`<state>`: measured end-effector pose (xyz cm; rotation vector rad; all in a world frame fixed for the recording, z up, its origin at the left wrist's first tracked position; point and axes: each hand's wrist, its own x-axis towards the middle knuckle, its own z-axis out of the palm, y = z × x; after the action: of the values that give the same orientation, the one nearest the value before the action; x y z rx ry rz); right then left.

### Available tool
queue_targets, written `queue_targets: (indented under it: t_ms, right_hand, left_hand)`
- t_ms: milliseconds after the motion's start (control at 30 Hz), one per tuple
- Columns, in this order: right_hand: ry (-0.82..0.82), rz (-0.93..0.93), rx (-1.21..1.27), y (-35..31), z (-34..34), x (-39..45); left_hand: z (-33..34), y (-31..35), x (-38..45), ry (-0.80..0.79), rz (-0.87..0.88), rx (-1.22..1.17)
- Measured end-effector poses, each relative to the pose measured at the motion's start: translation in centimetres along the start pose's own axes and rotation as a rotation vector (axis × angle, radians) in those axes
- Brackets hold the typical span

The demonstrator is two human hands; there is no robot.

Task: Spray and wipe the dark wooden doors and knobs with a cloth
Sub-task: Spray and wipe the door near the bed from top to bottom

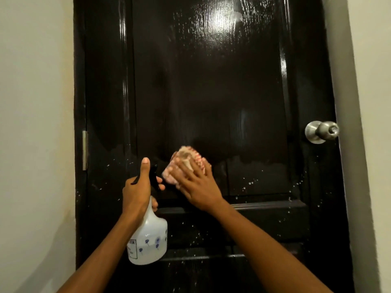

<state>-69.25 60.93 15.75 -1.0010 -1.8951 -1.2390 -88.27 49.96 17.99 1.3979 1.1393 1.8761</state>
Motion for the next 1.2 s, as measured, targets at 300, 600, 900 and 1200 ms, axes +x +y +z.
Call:
queue_targets:
  t_ms: [300,600,900,1200]
  right_hand:
    - [-0.043,0.409,-0.03,11.5,-3.0,-14.2]
    - [0.163,1.056,0.154,10.8,-4.5,-8.1]
    - [-0.072,-0.145,-0.052,6.6,-0.7,-10.0]
    - [0.036,0.955,0.134,15.5,-4.9,-17.0]
  left_hand:
    - [4.5,-1.4,-3.6,-0.159,-0.067,-0.01]
    - [7.5,-2.0,-4.8,-0.179,-0.048,-0.014]
    - [6.9,-2.5,-4.8,-0.084,-0.053,0.038]
    - [8.1,-2.4,-6.4,-0.154,-0.046,-0.001]
